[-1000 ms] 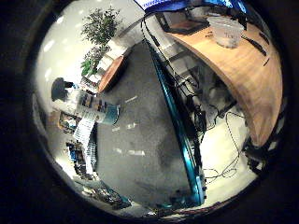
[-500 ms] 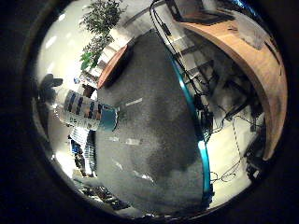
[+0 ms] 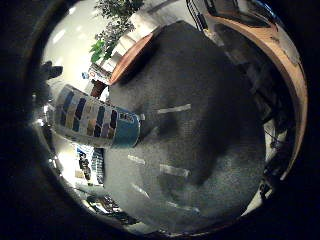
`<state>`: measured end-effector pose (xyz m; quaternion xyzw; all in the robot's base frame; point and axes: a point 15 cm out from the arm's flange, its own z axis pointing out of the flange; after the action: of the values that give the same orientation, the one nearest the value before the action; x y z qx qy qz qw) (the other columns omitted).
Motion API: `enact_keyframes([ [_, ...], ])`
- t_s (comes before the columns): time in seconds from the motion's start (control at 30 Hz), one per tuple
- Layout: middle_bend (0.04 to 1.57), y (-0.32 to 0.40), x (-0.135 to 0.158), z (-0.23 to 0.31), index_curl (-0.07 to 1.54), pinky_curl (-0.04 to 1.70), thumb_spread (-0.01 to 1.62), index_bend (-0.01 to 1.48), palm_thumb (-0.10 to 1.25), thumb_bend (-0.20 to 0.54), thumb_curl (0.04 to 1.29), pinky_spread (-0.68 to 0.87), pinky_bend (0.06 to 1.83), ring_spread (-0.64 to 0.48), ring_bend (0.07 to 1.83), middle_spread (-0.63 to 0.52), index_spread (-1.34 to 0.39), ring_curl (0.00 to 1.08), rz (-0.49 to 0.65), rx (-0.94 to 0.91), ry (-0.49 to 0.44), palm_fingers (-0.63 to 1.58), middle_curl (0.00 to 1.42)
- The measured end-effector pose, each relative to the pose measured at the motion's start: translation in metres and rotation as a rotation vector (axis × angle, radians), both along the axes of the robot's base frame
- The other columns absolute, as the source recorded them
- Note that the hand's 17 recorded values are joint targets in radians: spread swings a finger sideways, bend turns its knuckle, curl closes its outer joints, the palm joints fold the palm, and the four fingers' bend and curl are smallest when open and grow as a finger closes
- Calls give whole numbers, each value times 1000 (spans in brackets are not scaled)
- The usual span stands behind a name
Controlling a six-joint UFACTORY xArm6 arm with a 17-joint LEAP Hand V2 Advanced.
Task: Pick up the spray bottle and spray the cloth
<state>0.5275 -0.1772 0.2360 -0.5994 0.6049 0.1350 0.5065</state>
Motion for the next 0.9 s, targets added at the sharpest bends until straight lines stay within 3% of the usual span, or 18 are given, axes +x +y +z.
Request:
enact_keyframes([
  [0.33, 198, 43, 11, -14, 282, 321, 1083, 149, 648, -22, 312, 372, 326, 142, 292, 60, -307, 268, 75, 16, 28, 220, 330],
  [0.6, 242, 65, 12, -16, 279, 311, 1073, 176, 658, -21, 311, 358, 375, 64, 388, 15, -298, 270, 123, 19, 50, 362, 350],
  [0.9, 425, 66, 8, -16, 372, 240, 1084, 233, 742, -18, 338, 60, 310, -149, 583, -155, -338, 307, 125, 32, 57, 765, 432],
])
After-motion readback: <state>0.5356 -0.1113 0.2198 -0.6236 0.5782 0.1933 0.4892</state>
